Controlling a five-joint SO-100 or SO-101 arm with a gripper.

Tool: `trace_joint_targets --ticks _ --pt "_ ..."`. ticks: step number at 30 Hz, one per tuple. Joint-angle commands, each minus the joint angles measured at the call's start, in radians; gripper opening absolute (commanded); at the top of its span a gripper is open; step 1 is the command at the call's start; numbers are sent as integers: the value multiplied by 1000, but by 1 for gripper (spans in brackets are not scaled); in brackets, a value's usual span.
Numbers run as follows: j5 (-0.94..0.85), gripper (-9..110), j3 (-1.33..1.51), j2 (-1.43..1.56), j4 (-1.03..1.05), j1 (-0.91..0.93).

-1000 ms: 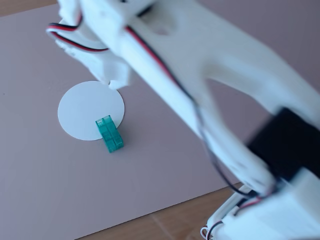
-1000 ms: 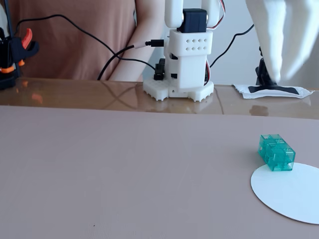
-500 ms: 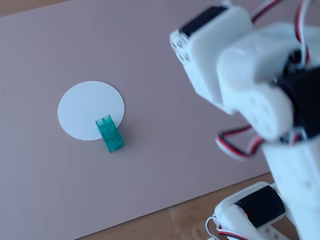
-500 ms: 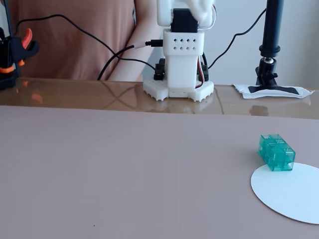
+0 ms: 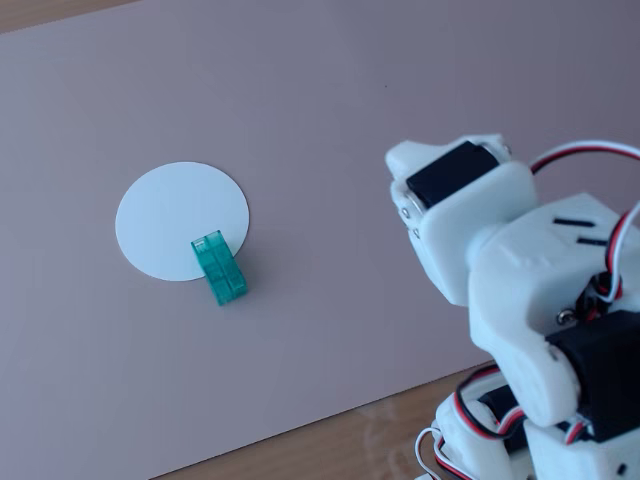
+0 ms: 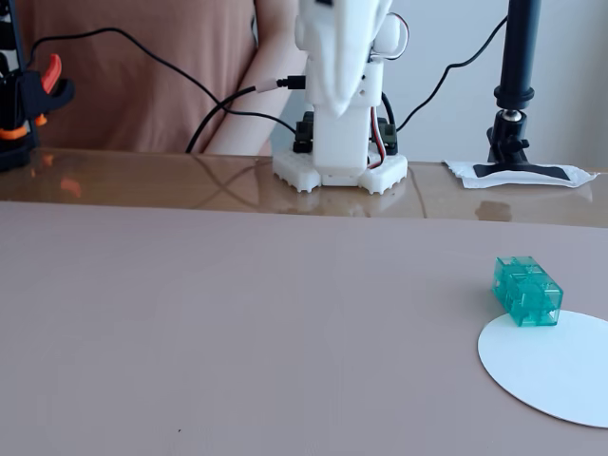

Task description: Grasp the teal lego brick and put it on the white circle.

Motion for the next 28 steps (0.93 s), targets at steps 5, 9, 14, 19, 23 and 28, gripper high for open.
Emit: trace_joint_targets --ticks 5,9,14,19,23,28 --pt "-11 0 120 26 -17 -6" --pt "-6 0 169 26 -20 -6" --pt "-14 0 196 26 -17 -6" --pt "-3 0 196 26 -15 -3" --pt "-2 0 196 26 -15 0" --pt "-3 0 196 26 -14 -2"
